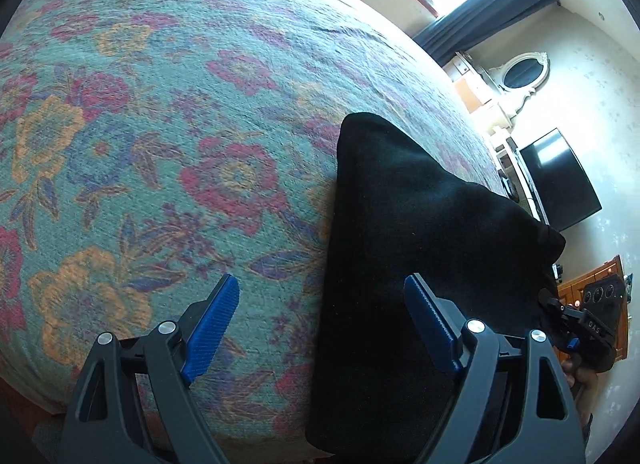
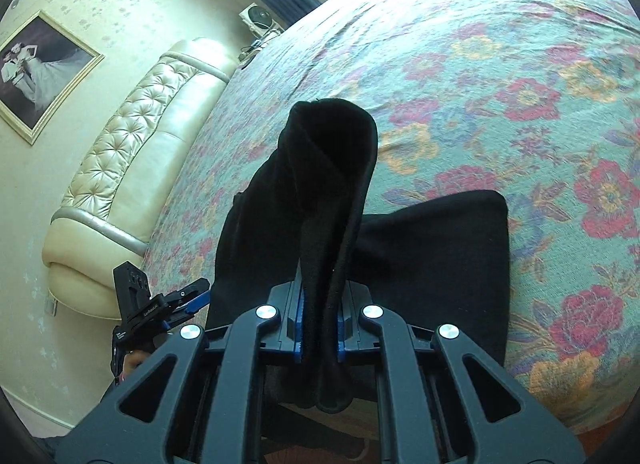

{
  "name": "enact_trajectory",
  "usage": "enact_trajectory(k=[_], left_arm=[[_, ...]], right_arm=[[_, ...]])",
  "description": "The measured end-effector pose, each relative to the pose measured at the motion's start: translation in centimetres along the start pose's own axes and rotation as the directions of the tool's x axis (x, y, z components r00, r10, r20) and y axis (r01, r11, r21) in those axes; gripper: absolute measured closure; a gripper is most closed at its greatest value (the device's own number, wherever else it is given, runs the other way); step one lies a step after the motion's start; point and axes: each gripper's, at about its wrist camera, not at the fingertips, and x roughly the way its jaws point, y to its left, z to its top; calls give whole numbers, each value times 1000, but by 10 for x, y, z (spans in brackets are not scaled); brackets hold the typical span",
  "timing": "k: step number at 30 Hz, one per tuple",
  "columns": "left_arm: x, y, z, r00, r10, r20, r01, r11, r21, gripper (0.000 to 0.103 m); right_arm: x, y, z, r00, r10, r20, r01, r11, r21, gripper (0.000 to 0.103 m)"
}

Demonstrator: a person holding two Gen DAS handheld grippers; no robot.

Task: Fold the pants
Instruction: 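Fold the lifted end over the trousers and open the right gripper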

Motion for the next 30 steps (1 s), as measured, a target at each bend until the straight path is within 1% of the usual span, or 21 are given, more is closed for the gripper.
enact_trajectory(k=[8, 12, 16, 19, 20, 21, 22, 26, 30], left_arm=[[16, -18, -11, 1000, -2, -28, 3, 1000, 31, 20], [22, -19, -17, 999, -1, -40, 2, 1000, 18, 19], [24, -18, -21, 999, 6, -38, -5, 1000, 17, 19], [23, -18, -23, 999, 5, -34, -4, 1000, 17, 18], [23, -18, -23, 999, 6, -34, -6, 1000, 19, 18], [24, -18, -24, 999, 8, -35, -7, 1000, 23, 18], [24, -18, -23, 999, 9, -35, -8, 1000, 25, 18], [24, -17, -26, 999, 7, -33, -6, 999, 32, 18], [23, -19, -27, 999, 6, -36, -5, 999, 39, 18]], right_arm=[[-1, -48, -9, 998, -53, -20, 54, 995, 81, 93], [2, -63, -10, 998, -54, -29, 58, 991, 122, 93], [6, -74, -12, 998, -27, -52, 35, 985, 170, 90], [2, -74, -14, 998, -14, -60, 25, 981, 190, 79], [0, -74, -15, 998, -8, -61, 20, 981, 194, 72], [-2, -74, -16, 998, -12, -61, 23, 982, 187, 68], [-5, -72, -17, 998, -23, -63, 33, 985, 170, 67], [-6, -64, -23, 991, -107, -84, 113, 992, 65, 66], [-1, -70, -29, 989, -110, -98, 116, 992, 57, 66]])
